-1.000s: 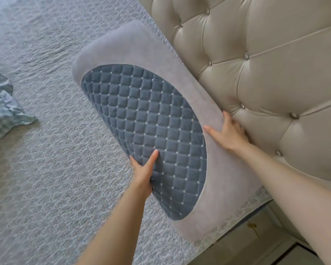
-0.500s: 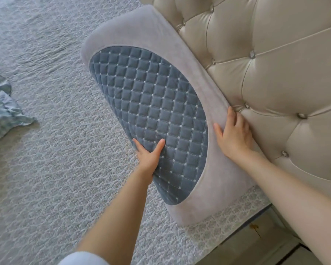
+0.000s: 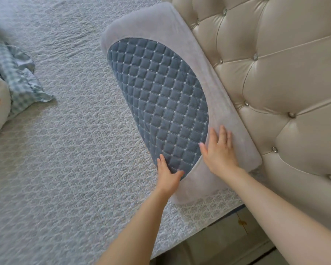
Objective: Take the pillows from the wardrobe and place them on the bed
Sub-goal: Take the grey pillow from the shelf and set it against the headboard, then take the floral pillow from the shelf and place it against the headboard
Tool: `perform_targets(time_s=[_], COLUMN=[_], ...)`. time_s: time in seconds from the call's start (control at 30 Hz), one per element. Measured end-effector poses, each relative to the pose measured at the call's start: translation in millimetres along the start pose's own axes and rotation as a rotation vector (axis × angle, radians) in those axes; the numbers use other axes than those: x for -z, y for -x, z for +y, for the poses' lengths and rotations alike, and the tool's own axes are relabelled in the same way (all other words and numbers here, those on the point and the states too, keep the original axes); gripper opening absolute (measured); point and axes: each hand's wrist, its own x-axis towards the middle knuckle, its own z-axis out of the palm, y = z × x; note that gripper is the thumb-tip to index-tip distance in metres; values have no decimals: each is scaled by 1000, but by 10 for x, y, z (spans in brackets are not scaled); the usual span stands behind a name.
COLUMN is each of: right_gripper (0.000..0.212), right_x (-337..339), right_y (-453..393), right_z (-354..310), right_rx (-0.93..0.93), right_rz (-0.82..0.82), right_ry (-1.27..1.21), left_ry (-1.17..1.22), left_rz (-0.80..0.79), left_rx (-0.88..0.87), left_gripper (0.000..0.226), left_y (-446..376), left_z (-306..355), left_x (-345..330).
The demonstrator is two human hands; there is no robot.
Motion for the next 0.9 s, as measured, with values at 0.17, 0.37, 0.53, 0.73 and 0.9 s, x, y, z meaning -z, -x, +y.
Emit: perform_targets(time_s=[0.17, 0.37, 0.53, 0.73, 0.9], right_gripper=[58, 48, 43, 40, 38], right_x=[108, 261, 221, -6, -254], right_y=[503, 1171, 1781, 2583, 3339], right_z=[-157, -430, -893, -1640, -2361], right_rx=[160, 354, 565, 849, 1097], right_rz=[-182, -235, -287, -373, -428], right_ry=[-53, -65, -107, 4, 145], left_ry=[45, 246, 164, 95, 290], left_rz=[-92, 258, 416, 740, 1006], left_rx=[43, 96, -11, -52, 13], left_gripper=[63, 46, 37, 33, 25], left_y=[589, 1221, 1915, 2884, 3739], left_z=[-147, -429, -796, -1522, -2272], left_x=[82, 474, 907, 1475, 1772])
